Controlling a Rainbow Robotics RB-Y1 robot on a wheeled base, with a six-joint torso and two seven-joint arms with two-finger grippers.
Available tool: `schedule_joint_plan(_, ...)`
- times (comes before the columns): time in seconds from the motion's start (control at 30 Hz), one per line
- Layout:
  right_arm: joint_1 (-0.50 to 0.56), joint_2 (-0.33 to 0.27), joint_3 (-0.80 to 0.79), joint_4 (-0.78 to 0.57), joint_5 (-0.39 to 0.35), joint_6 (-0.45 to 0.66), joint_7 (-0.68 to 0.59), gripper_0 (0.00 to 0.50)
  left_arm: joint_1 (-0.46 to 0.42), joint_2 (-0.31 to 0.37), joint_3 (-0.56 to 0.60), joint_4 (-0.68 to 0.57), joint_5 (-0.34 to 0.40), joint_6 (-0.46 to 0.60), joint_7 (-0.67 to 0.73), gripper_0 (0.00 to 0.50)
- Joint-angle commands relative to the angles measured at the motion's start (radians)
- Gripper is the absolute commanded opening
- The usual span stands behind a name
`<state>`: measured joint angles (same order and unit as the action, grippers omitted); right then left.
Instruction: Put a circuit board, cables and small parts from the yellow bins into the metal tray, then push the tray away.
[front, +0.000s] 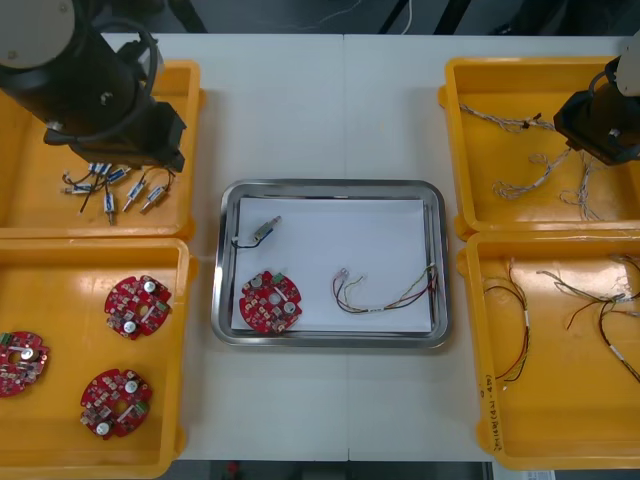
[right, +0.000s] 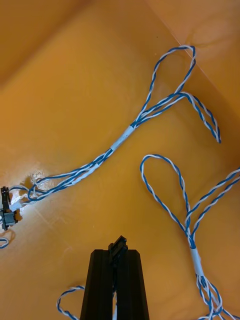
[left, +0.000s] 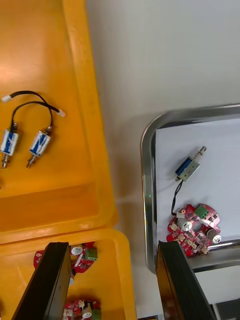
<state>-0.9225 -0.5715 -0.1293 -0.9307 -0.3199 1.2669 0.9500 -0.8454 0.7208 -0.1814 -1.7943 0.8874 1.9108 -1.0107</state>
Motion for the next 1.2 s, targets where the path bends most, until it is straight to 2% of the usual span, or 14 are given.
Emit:
schedule_joint_plan(0.03, -0.05, -0.044, -0.026, -0.026, 0.013, -0.023, 0.044, 0.0, -0.047, 0.054, 0.08, 0.041, 0.011, 0.009, -0.117, 0.5)
schedule_joint_plan(0.23, -0.052, -0.042, -0.026, -0.025, 0.01, -0.029, 0.065, 0.0, -0.047, 0.075, 0.142, 0.101, -0.001, 0.009, -0.143, 0.5)
schedule_joint_plan(0.43, -0.052, -0.041, -0.026, -0.026, 0.002, -0.027, 0.075, 0.002, -0.027, 0.101, 0.168, 0.147, -0.07, 0.009, -0.241, 0.5)
schedule_joint_plan(0.47, -0.052, -0.041, -0.026, -0.025, 0.002, -0.029, 0.076, 0.027, -0.02, 0.1, 0.175, 0.148, -0.081, 0.009, -0.253, 0.5)
schedule_joint_plan(0.53, -0.05, -0.041, -0.027, -0.026, 0.001, -0.029, 0.079, 0.17, 0.0, 0.101, 0.195, 0.148, -0.105, 0.009, -0.287, 0.5)
schedule_joint_plan(0.57, -0.052, -0.041, -0.026, -0.026, -0.001, -0.029, 0.082, 0.296, 0.009, 0.101, 0.207, 0.148, -0.114, 0.009, -0.307, 0.5)
schedule_joint_plan(0.6, -0.05, -0.041, -0.026, -0.026, -0.001, -0.029, 0.084, 0.373, 0.017, 0.101, 0.217, 0.148, -0.12, 0.009, -0.321, 0.5)
schedule_joint_plan(0.63, -0.05, -0.041, -0.027, -0.026, -0.001, -0.027, 0.084, 0.419, 0.022, 0.101, 0.221, 0.148, -0.124, 0.009, -0.33, 0.5)
schedule_joint_plan(0.67, -0.05, -0.041, -0.027, -0.026, -0.001, -0.029, 0.087, 0.5, 0.031, 0.101, 0.232, 0.148, -0.127, 0.009, -0.345, 0.5)
schedule_joint_plan(0.83, -0.059, -0.041, -0.032, -0.026, -0.005, 0.002, 0.099, 0.5, 0.058, 0.101, 0.252, 0.148, -0.131, 0.009, -0.362, 0.5)
schedule_joint_plan(1.2, -0.099, -0.022, -0.088, -0.056, -0.015, 0.198, 0.082, 0.5, 0.129, 0.1, 0.273, 0.148, -0.134, 0.009, -0.376, 0.5)
